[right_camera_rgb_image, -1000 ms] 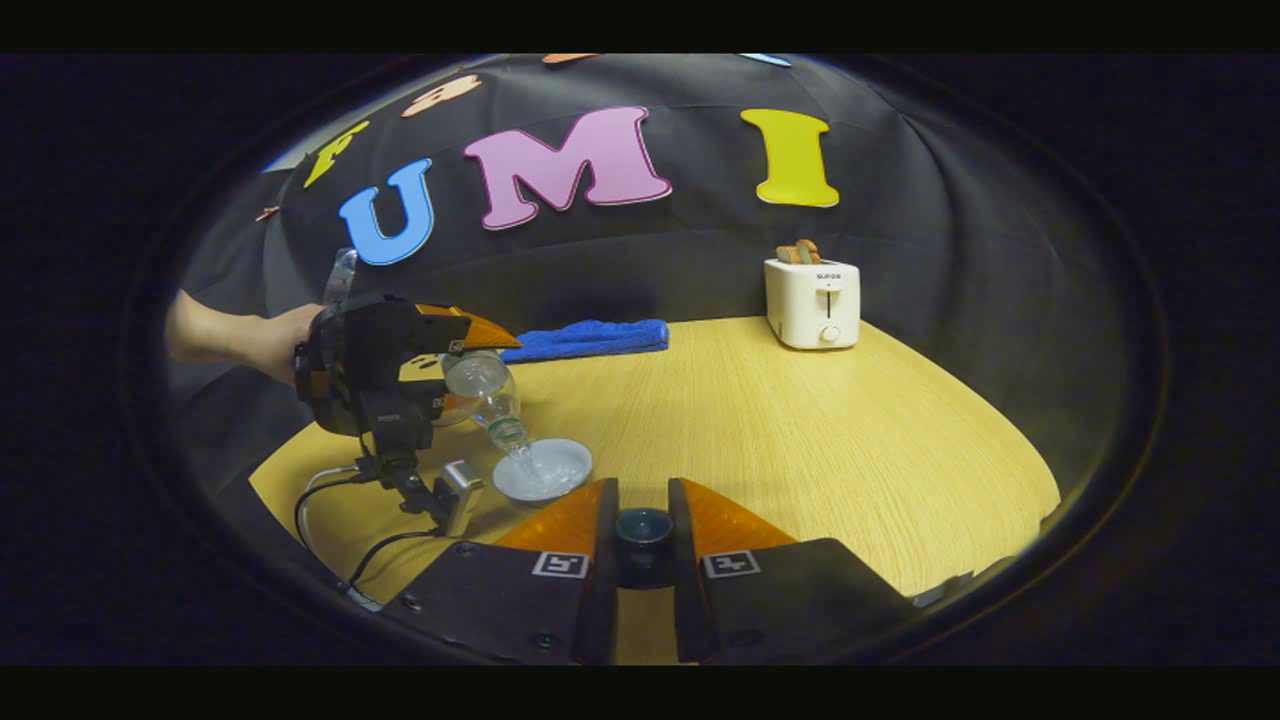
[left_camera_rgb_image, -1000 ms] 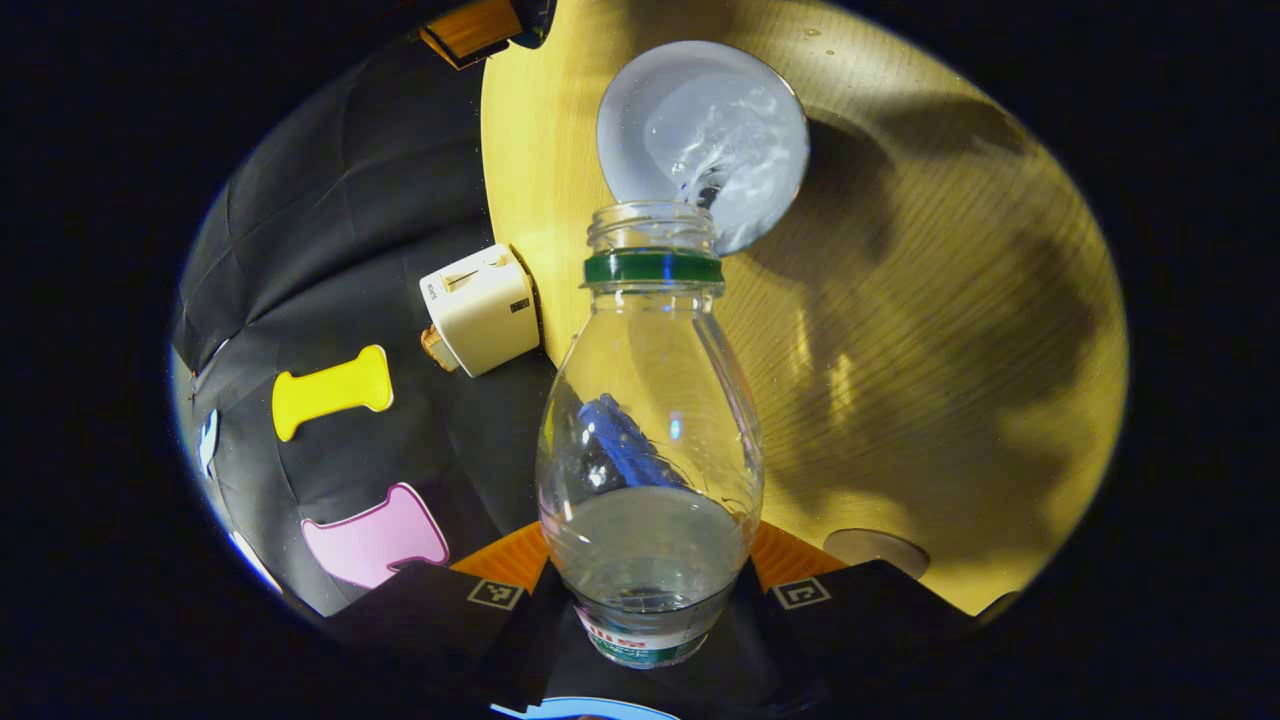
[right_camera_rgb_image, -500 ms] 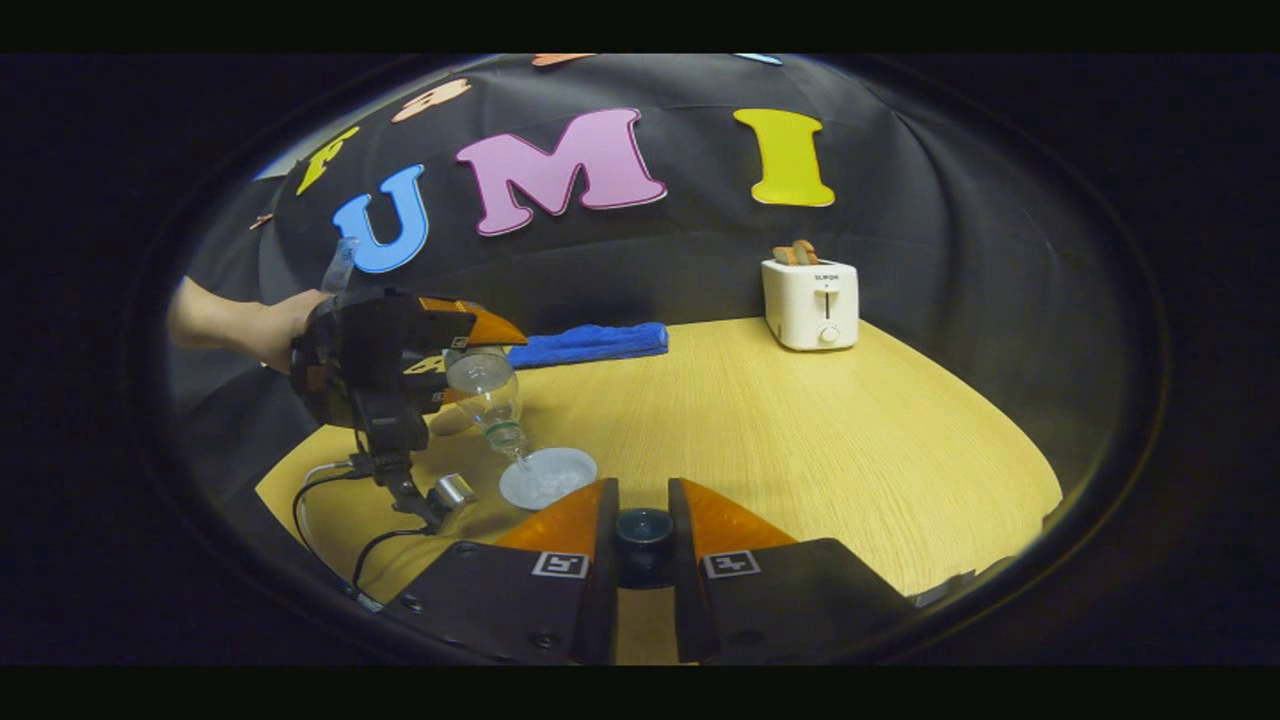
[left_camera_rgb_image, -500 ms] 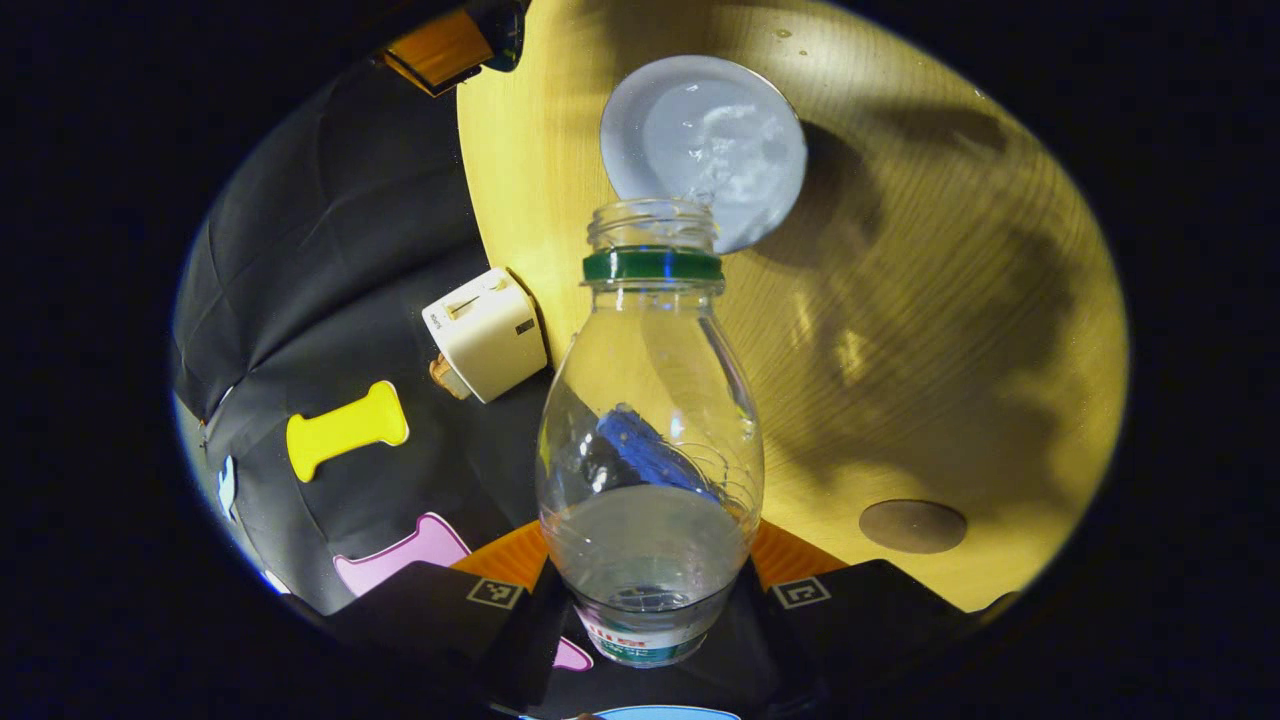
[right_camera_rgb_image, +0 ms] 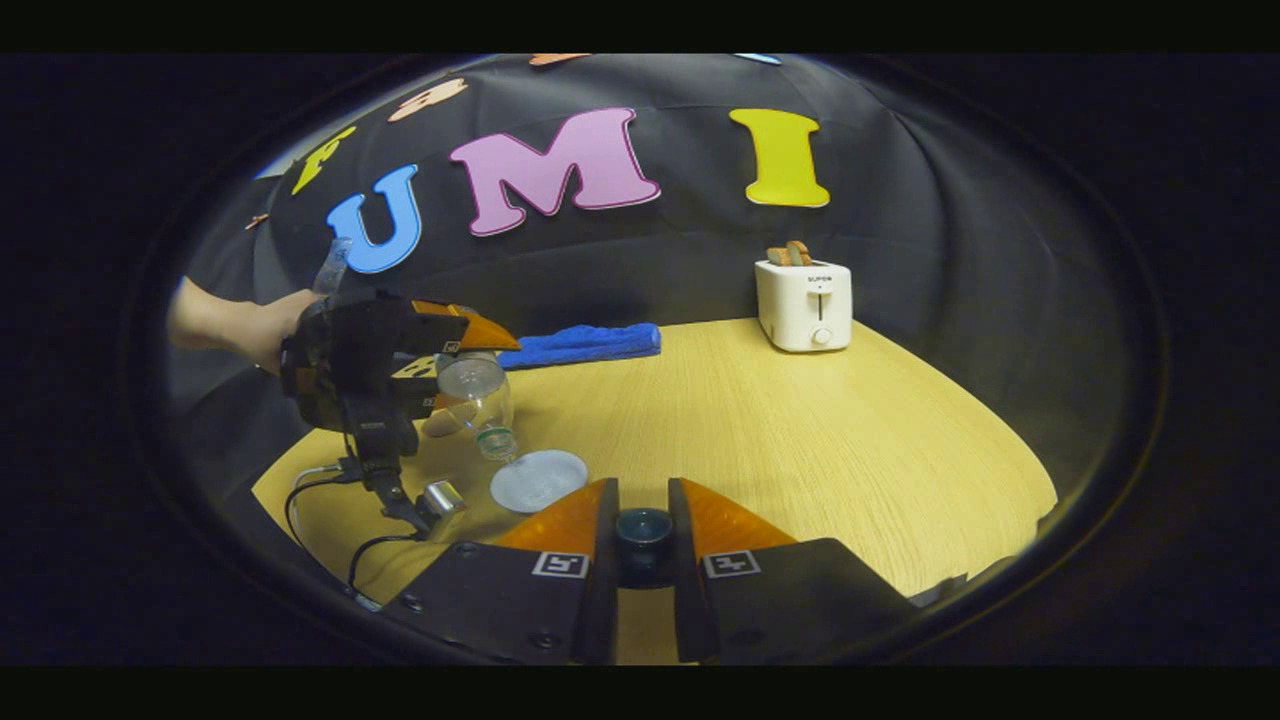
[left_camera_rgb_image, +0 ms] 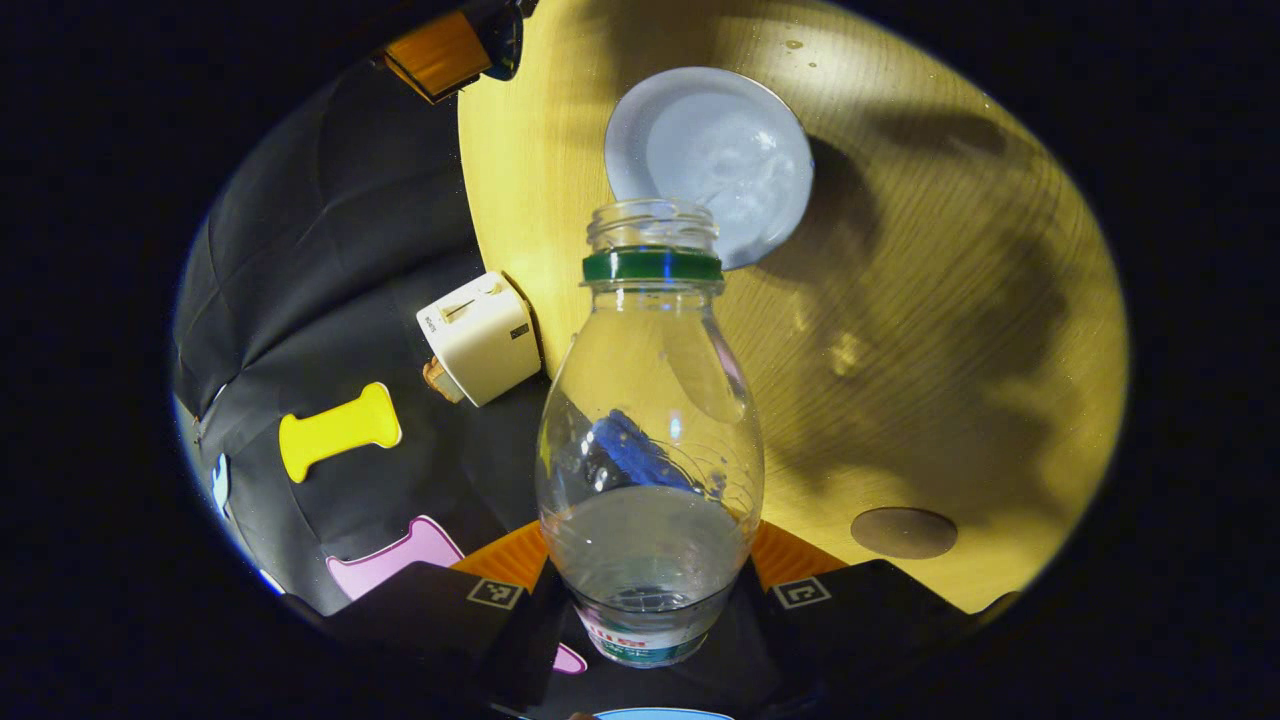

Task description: Open the teacup lid with one hand, grasp the water bottle and pour water into the teacup with the other hand; after pouring, place the water bottle on the coaster and then close the teacup lid.

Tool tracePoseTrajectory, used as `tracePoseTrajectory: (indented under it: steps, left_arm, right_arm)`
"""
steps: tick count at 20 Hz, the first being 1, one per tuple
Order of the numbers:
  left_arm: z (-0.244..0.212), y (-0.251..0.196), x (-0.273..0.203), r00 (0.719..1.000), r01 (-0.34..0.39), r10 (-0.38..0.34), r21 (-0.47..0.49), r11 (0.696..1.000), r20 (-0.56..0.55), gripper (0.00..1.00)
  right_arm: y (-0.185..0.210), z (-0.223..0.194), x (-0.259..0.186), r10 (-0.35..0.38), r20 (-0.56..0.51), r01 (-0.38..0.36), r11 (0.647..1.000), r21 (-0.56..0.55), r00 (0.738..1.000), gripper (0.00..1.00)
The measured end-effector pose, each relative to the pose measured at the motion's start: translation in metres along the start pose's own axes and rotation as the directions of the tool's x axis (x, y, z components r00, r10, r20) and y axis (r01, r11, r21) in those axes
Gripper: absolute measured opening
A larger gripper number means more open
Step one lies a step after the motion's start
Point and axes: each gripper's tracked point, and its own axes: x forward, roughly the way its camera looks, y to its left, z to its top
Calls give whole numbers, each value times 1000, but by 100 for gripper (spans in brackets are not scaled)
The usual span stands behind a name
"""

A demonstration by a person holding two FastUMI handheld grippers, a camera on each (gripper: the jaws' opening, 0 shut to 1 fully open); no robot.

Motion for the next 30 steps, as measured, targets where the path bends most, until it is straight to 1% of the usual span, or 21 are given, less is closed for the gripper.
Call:
tracePoseTrajectory:
  steps: [1, 3, 4, 8, 9, 10, 13, 14, 15, 16, 17, 18, 19, 21, 22, 24, 25, 26, 27, 28, 30]
  left_arm:
    - [2, 0, -1, 1000, -2, 2, 1, 1000, 0, 75]
    - [4, 1, -2, 1000, -7, 7, 7, 1000, 1, 75]
    - [5, 1, -2, 1000, -8, 8, 11, 1000, 4, 75]
    - [8, 4, 0, 1000, -10, 10, 35, 999, 5, 75]
    - [7, 3, 0, 1000, -9, 9, 36, 999, 7, 75]
    - [7, 3, -2, 1000, -7, 7, 28, 1000, 9, 75]
    - [6, -7, -6, 1000, 16, -16, -45, 999, 10, 75]
    - [3, -7, -8, 1000, 17, -17, -65, 998, 4, 75]
    - [0, -9, -11, 1000, 15, -15, -89, 996, -1, 75]
    - [-5, -15, -11, 999, 32, -34, -145, 989, -10, 75]
    - [-5, -20, -14, 999, 47, -52, -231, 972, -13, 75]
    - [-6, -28, -22, 998, 53, -62, -329, 943, -14, 75]
    - [-5, -31, -29, 998, 50, -61, -420, 906, -14, 75]
    - [-12, -32, -41, 998, 28, -51, -575, 817, -24, 75]
    - [-17, -33, -45, 998, 20, -55, -649, 760, -33, 75]
    - [-30, -34, -51, 997, -3, -54, -776, 631, -48, 75]
    - [-40, -34, -57, 997, -26, -45, -829, 559, -62, 75]
    - [-49, -34, -62, 996, -46, -41, -877, 479, -74, 75]
    - [-53, -36, -69, 997, -57, -33, -924, 378, -75, 75]
    - [-59, -39, -75, 995, -78, -34, -954, 289, -91, 75]
    - [-72, -40, -79, 994, -107, -29, -991, 86, -110, 75]
  right_arm:
    - [0, 1, 0, 2, -1, -2, 1000, 0, 1000, 27]
    - [0, 0, 1, 2, -2, -2, 1000, -1, 1000, 27]
    - [0, -1, 0, 3, -4, -3, 1000, -2, 1000, 31]
    - [1, 0, 1, 3, -1, -3, 1000, 1, 1000, 31]
    - [2, 0, 1, 3, -1, -3, 1000, 0, 1000, 27]
    - [1, 0, 1, 0, -2, 0, 1000, -1, 1000, 31]
    - [0, 2, 1, -11, 0, 11, 1000, -10, 1000, 31]
    - [0, 3, 2, -13, 0, 13, 1000, -13, 1000, 27]
    - [0, 4, 2, -12, -3, 12, 1000, -13, 1000, 31]
    - [0, 5, 3, -13, -10, 13, 1000, -11, 1000, 29]
    - [-2, 7, 3, -24, -19, 24, 1000, -13, 1000, 26]
    - [-1, 12, 2, -25, -20, 24, 1000, -11, 1000, 31]
    - [0, 19, 1, -24, -18, 23, 1000, -9, 1000, 27]
    - [1, 30, 1, -23, -16, 22, 1000, -15, 1000, 27]
    - [0, 36, 0, -24, -17, 24, 999, -23, 1000, 31]
    - [1, 48, 0, -28, -19, 27, 999, -43, 999, 22]
    - [2, 55, 0, -28, -16, 28, 998, -51, 999, 27]
    - [5, 62, 1, -32, -13, 31, 998, -59, 999, 27]
    - [5, 68, 1, -44, -10, 43, 997, -71, 999, 27]
    - [8, 73, 1, -48, -7, 47, 996, -80, 999, 29]
    - [18, 82, 2, -49, -3, 48, 995, -90, 999, 31]
